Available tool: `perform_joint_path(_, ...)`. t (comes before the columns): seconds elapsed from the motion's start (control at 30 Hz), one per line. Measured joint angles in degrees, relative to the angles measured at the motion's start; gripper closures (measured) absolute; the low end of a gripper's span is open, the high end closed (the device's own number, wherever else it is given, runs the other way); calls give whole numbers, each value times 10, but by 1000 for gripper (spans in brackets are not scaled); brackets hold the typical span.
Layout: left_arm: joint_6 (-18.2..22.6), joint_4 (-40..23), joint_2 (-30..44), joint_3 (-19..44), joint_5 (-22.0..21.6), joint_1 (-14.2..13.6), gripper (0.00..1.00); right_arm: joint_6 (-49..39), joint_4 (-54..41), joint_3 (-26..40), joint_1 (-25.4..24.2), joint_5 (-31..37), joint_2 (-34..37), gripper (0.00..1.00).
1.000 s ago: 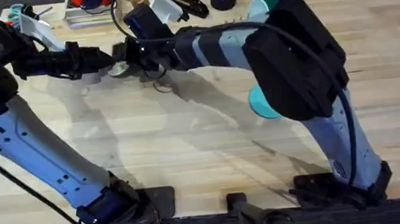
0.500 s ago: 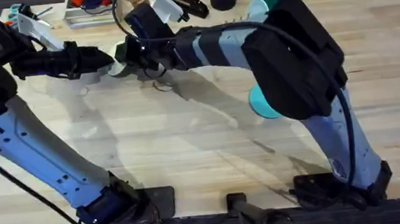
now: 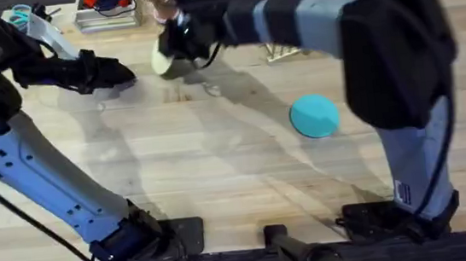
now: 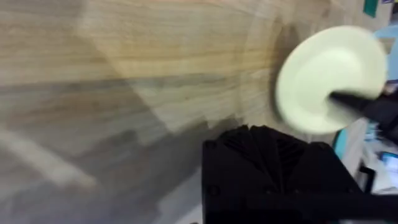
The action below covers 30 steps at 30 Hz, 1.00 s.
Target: Pick up the plates from the table one by one and place each into a slot on the dish rack.
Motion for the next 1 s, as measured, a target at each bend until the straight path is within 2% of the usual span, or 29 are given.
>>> perform_joint_path(0.23,2,-25,-121,0,-41,0,962,-114,-140,59,-27,31,-50,971)
perform_joint_path(0.37,-1,-28,-197,0,-76,-15,962,-186,-194,96,-27,34,-76,971)
perform_joint_path(0.47,-9,-31,-240,0,-112,-47,961,-230,-239,124,-29,34,-91,971)
perform_joint_path(0.7,-37,-63,-315,0,-203,-152,961,-342,-391,199,-43,38,-105,971)
perform_joint_path(1.0,-95,-75,-387,-1,-316,-242,960,-400,-487,224,-57,59,-118,970)
